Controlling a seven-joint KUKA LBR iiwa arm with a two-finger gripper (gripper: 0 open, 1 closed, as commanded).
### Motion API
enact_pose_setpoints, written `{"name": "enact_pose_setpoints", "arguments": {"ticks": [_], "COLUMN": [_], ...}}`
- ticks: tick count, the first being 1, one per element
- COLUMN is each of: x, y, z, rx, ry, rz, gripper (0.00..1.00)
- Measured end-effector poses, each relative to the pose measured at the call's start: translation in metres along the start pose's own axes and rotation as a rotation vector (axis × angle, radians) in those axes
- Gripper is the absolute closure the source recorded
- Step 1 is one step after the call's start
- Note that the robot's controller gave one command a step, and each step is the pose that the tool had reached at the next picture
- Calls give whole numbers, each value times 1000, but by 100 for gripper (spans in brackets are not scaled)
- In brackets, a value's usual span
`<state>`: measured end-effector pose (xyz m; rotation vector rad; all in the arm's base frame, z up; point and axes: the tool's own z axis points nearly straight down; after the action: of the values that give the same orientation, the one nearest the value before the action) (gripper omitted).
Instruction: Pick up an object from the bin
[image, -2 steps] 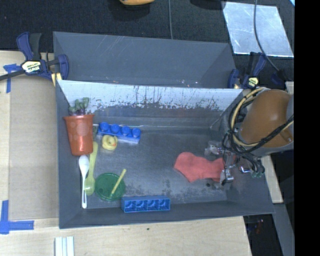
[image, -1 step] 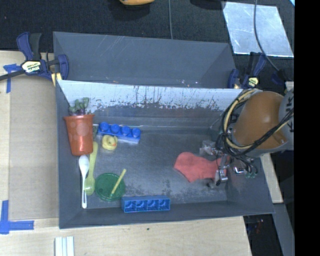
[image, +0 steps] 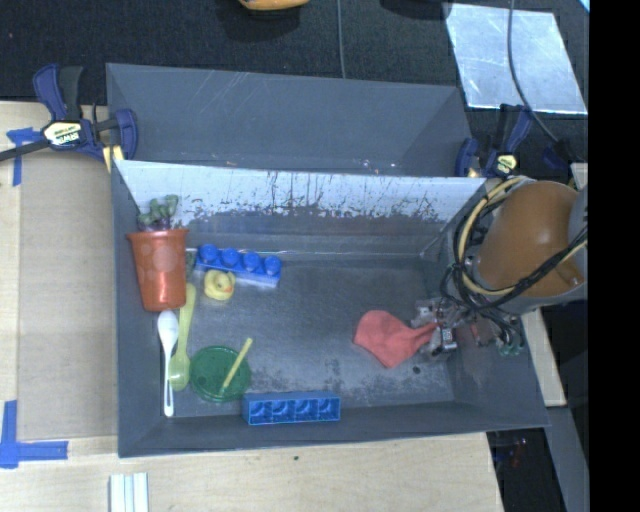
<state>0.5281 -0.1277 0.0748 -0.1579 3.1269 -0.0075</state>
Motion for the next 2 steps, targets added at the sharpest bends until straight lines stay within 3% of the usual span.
{"name": "enact_pose_setpoints", "arguments": {"ticks": [1, 2], "x": [0, 3], "y": [0, 1], "z": [0, -19], "rx": [0, -5], "ry": [0, 12], "rz": [0, -1], "gripper": [100, 100]}}
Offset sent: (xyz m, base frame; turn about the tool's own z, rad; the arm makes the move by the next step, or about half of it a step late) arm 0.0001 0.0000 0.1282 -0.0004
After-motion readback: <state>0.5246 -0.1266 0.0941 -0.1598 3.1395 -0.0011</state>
